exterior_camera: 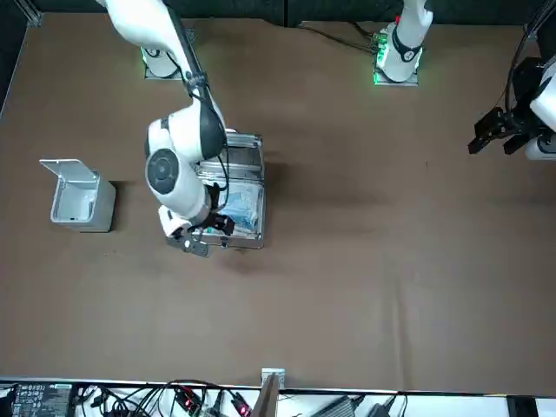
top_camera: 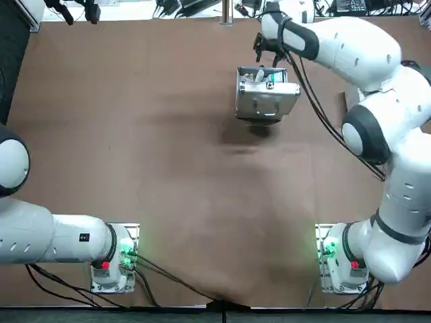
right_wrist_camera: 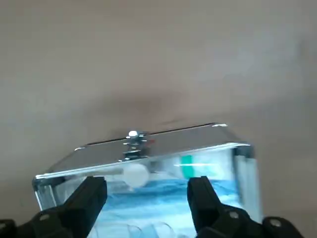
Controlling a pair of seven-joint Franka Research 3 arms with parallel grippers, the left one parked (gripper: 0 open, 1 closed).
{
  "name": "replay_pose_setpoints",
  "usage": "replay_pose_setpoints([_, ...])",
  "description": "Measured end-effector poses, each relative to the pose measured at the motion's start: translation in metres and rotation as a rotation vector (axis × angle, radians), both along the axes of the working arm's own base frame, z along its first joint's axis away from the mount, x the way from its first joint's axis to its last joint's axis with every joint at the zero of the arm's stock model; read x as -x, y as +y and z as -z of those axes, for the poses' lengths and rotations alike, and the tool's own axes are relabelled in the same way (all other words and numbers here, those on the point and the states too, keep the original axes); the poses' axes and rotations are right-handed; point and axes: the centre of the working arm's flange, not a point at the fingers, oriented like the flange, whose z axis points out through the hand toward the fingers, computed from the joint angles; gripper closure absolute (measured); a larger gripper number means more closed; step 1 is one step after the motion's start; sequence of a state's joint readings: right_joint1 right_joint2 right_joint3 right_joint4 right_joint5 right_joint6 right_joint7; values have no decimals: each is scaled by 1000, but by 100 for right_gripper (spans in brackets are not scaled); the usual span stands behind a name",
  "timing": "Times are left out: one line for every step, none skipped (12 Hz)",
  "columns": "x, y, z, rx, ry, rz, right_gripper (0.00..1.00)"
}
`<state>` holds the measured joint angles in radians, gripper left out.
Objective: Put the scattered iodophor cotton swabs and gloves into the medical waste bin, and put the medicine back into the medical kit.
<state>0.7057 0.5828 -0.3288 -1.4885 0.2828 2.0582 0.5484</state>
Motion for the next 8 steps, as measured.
replay_pose_setpoints([-2, -11, -17, 13, -3, -4, 0])
replay_pose_setpoints([-4, -24, -38, 20, -11, -17, 0])
replay_pose_setpoints([-4, -36, -61, 20, -20, -36, 0])
replay_pose_setpoints([-2, -50, -84, 23, -22, -52, 0])
replay_pose_setpoints([7, -79, -126, 53, -12, -82, 0])
replay_pose_setpoints([12, -95, -145, 64, -8, -104, 0])
replay_pose_setpoints([16, -112, -162, 67, -3, -128, 0])
replay_pose_setpoints([20, -130, -177, 65, 2, -150, 0])
